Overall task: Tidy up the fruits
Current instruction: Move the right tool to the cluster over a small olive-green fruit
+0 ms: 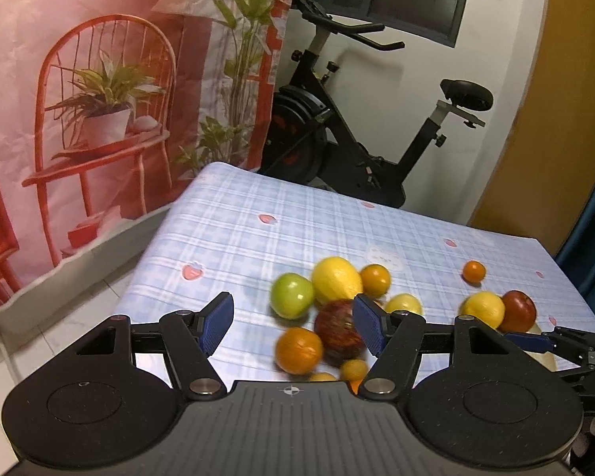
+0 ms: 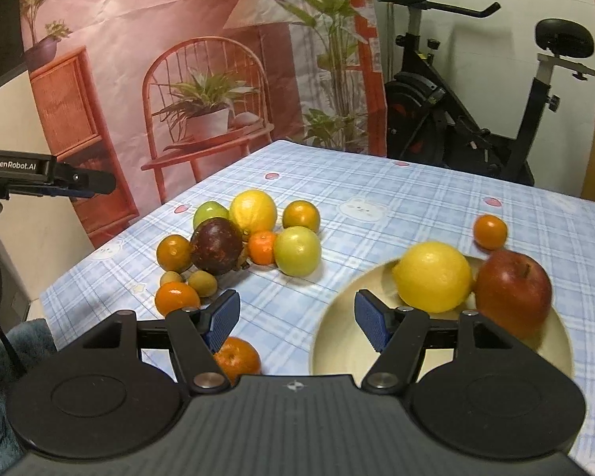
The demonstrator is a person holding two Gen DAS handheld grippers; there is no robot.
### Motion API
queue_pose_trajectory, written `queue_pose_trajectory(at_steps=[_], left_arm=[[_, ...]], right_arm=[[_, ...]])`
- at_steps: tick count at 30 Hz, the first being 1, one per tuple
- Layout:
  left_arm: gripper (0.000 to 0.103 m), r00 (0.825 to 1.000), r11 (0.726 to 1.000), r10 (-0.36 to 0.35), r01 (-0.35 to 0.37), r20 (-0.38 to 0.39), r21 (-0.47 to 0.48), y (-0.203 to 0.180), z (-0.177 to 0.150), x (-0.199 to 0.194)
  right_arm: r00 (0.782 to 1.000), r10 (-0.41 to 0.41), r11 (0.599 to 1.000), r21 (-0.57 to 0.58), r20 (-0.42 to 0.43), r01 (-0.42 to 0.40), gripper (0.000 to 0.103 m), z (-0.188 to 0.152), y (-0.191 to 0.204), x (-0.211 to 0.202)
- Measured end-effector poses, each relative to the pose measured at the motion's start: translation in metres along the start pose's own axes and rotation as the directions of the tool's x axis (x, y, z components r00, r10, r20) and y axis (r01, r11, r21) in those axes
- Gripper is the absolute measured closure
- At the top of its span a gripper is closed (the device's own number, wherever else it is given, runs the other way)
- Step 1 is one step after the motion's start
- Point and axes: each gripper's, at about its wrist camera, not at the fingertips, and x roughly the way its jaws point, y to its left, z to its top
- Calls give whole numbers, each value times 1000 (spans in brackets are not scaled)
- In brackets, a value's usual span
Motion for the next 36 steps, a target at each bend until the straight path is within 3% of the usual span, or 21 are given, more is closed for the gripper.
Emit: queue_pose_trajectory(at_steps=[3,5,12,14,16,24,36], left_arm=[[39,1000,1000,-7,7,-12,-1,6,-1,4],[48,1000,1000,-3,3,-28,3,7,-5,6],[50,997,1000,-23,23,-69,-7,10,-13,21],[59,996,1000,-28,28,-85,-6,10,-16,26],[61,995,1000,-26,25,-99,-14,12,-18,32],[61,993,998,-37,32,-115,-48,18,-21,38],[61,982,996,-75,67,-173,-55,15,-33,50]], right_arm=[[1000,19,1000,-9,-10,-19,43,6,4,10],[999,38,999,-16,-22,-38,47,9,6,17],[993,100,993,-49,-54,-103,66,21,20,42],[990,122,990,-56,-70,-126,71,24,24,50],[986,143,987,-57,-90,-148,75,27,29,61],[962,201,979,12,-184,-202,76,35,41,102],[945,199,980,45,-260,-194,68,34,49,126]])
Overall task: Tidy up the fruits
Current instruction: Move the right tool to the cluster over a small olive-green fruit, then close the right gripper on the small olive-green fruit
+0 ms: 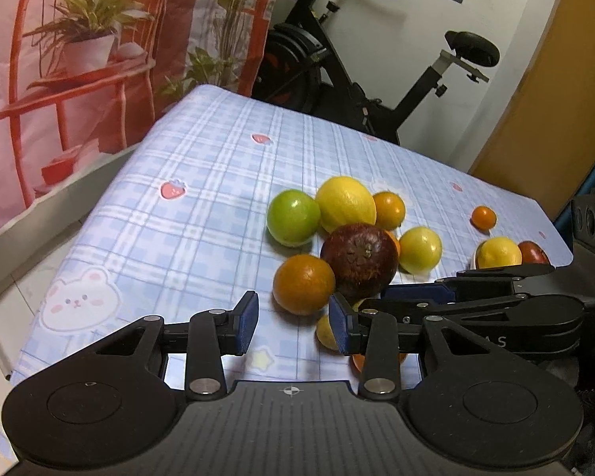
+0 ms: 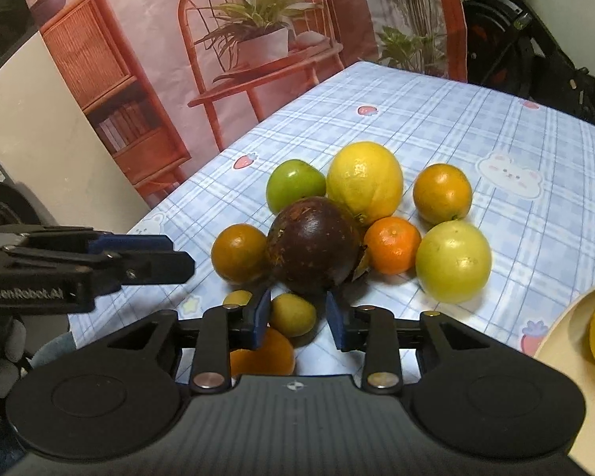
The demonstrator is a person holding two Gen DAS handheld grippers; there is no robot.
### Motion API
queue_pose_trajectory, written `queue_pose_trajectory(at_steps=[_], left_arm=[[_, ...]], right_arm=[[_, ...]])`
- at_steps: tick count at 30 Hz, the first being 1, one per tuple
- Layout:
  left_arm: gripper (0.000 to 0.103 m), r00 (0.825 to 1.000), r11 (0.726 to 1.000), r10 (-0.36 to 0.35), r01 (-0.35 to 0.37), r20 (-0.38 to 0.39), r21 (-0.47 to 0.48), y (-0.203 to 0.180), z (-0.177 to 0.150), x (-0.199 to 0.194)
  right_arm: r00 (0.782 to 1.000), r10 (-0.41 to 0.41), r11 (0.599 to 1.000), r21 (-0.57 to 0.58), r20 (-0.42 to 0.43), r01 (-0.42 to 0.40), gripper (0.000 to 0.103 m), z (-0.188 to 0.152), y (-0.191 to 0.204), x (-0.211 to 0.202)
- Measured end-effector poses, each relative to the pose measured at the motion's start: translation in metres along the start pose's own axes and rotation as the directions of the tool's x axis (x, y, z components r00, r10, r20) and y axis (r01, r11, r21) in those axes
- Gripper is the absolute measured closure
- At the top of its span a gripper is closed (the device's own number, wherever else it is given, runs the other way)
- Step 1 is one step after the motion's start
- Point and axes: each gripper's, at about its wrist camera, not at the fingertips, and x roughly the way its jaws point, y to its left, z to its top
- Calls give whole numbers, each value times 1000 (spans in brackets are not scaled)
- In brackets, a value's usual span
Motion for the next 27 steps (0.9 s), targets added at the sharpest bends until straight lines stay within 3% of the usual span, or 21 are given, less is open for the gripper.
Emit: queue_pose_trajectory(at_steps=[5,9,19,27], left_arm=[[61,1000,1000,-6,6,-11,3,-2,-3,2],[61,1000,1000,-9,10,-19,5,-4,-4,4],[61,998,999,-13,15,-55,31,-21,-7,20],[61,997,998,21,-16,-75,68,-32,-10,33]], right_arm=[[1000,21,1000,2,-20,-21,68,-4,2,3],[999,33,999,15,-17,-33,75,-10,1,2],[999,-13,998,60,42,10,75,-21,-15,-21],[999,-33,999,41,29,32,75,-32,-15,-32]])
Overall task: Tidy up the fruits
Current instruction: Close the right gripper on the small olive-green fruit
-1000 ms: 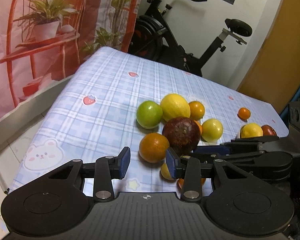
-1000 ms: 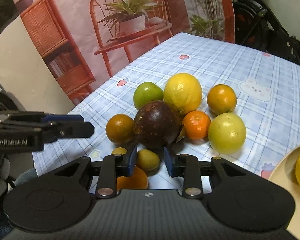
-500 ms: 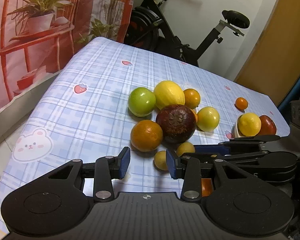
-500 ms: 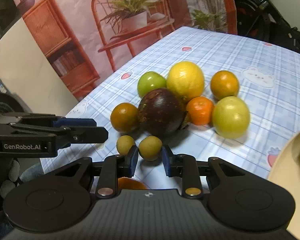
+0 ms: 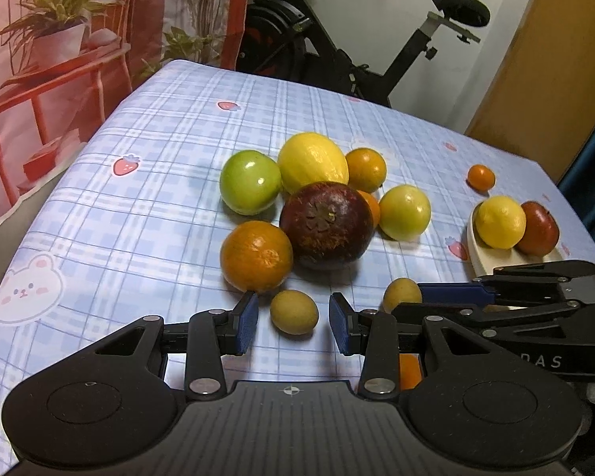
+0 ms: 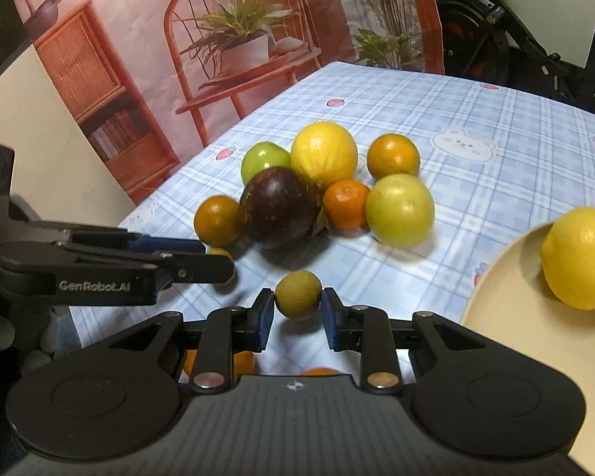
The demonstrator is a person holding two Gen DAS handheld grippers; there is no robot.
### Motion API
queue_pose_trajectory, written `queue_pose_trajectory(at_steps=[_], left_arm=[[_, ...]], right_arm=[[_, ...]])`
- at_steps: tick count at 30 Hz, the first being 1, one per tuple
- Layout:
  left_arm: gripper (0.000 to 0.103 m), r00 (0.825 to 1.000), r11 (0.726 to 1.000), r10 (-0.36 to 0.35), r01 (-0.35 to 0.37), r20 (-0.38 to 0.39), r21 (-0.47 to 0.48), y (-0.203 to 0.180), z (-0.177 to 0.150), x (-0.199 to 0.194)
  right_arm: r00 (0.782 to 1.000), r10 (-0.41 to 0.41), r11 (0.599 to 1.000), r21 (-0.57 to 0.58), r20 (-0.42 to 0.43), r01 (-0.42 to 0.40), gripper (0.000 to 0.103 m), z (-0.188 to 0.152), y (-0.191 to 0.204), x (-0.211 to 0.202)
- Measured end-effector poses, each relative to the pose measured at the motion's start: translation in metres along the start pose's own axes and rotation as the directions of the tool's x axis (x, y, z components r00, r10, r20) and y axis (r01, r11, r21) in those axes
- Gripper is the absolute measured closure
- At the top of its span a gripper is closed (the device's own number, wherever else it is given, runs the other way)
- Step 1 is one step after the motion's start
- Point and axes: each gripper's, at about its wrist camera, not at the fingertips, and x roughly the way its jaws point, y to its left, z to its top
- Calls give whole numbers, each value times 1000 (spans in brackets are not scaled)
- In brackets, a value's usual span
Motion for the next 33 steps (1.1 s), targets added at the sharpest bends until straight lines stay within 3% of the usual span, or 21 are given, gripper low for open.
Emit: queue_pose_trajectory(at_steps=[2,4,33], left_arm=[[63,1000,1000,16,-16,-1,10,-1,-1,1],[75,1000,1000,23,-23,3,14,-2,-2,0],[74,999,1000,29,-29,35,10,-4,-8,-12]], right_arm=[[1000,-2,1000,3,-2,2,75,-2,-1,0],[1000,-6,1000,4,-3,6,75,-2,-1,1],[999,-48,998,-41,2,48,70,4,1,13]])
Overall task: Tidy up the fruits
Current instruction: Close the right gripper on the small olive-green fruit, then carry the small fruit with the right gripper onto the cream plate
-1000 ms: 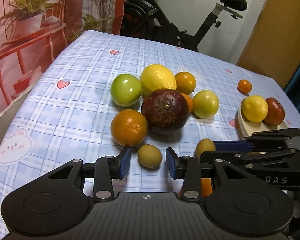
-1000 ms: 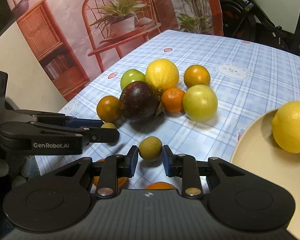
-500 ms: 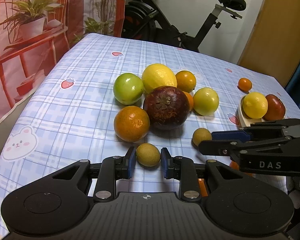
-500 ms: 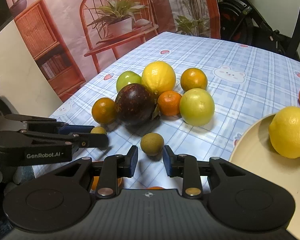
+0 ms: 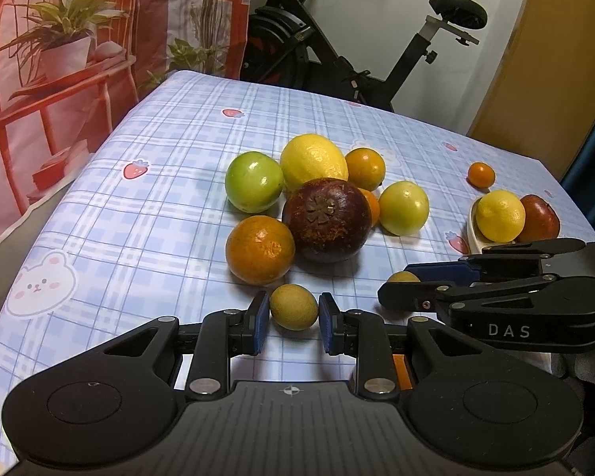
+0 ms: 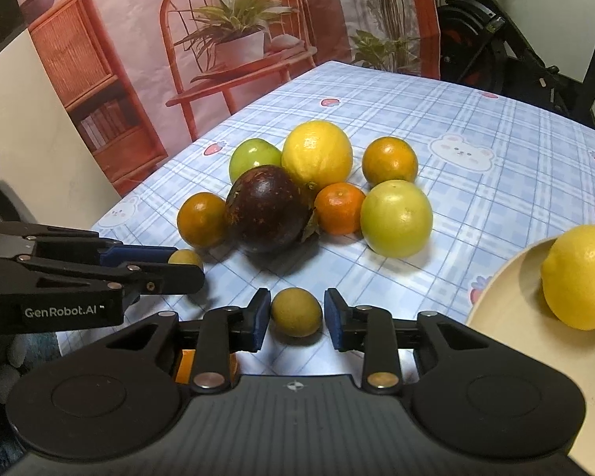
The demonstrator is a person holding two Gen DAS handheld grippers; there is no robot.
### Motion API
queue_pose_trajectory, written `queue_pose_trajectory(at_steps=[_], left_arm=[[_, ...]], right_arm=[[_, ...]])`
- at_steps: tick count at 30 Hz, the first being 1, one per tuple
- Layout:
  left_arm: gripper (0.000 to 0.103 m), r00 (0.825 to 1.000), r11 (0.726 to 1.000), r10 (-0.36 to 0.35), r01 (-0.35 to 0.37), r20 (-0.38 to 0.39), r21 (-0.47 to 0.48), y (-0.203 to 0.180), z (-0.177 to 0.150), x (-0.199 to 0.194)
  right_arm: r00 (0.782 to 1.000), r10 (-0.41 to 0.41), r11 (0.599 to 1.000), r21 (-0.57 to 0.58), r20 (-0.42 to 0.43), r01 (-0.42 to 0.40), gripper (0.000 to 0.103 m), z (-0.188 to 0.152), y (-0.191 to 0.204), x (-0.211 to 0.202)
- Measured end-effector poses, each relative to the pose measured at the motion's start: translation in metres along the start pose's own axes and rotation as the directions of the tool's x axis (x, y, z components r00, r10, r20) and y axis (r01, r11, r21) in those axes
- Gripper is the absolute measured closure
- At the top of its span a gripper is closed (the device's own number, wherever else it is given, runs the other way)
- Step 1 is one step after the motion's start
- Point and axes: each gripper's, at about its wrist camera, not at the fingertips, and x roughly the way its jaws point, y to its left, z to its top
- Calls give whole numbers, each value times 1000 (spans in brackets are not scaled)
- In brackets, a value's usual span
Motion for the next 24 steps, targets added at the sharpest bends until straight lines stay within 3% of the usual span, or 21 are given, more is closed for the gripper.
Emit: queue_pose_trajectory(at_steps=[7,14,24], left_arm=[[74,1000,1000,-1,1,3,4,-4,2,-4],[74,1000,999,-5,4,30,41,-20,13,-12],[75,996,990,-83,78,32,116,-64,28,-12]], right_arm=[[1000,8,1000,-13,5,-8,72,-3,2,-4],[995,-5,1000,-25,100,8,72,-2,3,-30],[973,-92,996,42,211,85,72,-19,-30,-81]])
